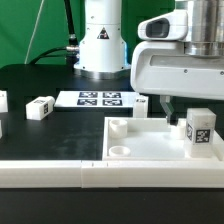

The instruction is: Assemble one leg

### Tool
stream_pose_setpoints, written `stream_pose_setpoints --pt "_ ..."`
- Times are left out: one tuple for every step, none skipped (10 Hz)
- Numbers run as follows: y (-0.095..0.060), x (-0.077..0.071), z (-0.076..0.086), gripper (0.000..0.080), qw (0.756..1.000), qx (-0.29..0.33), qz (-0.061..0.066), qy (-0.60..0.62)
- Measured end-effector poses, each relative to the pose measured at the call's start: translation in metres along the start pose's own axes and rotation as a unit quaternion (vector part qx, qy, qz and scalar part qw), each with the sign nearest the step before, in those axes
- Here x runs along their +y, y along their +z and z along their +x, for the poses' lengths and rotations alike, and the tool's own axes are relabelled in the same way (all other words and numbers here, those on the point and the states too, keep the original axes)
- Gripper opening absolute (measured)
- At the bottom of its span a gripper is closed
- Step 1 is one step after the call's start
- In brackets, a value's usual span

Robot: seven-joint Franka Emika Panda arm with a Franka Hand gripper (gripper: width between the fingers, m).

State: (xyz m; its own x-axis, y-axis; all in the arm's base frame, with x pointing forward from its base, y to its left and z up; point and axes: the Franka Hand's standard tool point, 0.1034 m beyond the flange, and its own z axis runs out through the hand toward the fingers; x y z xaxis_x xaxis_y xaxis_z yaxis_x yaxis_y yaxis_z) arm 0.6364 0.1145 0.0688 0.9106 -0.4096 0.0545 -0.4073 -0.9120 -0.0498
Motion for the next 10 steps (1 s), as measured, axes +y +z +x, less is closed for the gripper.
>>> stream_pose_setpoints --pt "-0.0007 -0.0025 -0.0012 0.0648 1.0 0.0 0.001 -0.022" --pt "-0.0012 -0.0029 -0.0008 0.0648 0.996 0.001 -0.001 -0.084" --pt "-0.0016 -0.0024 0.0003 0.0648 0.991 0.003 -0.004 -0.135" --pt "-0.0018 -0.0016 0.0017 0.0648 0.987 0.003 -0.004 -0.162" --pt "-0.0018 0.0008 0.0032 0.0648 0.976 0.004 -0.009 -0.219" --pt "-0.0018 0.002 0.0039 0.0648 0.968 0.004 -0.011 -0.25" --pt "-0.0018 0.0023 0.004 0.0648 0.968 0.004 -0.011 -0.249" --pt "-0.0018 0.0023 0.004 0.053 0.969 0.004 -0.011 -0.248" --pt "-0.0017 0.0025 0.0041 0.0393 0.969 0.004 -0.011 -0.248" --pt "-0.0016 0.0025 0.004 0.0393 0.97 0.004 -0.011 -0.244"
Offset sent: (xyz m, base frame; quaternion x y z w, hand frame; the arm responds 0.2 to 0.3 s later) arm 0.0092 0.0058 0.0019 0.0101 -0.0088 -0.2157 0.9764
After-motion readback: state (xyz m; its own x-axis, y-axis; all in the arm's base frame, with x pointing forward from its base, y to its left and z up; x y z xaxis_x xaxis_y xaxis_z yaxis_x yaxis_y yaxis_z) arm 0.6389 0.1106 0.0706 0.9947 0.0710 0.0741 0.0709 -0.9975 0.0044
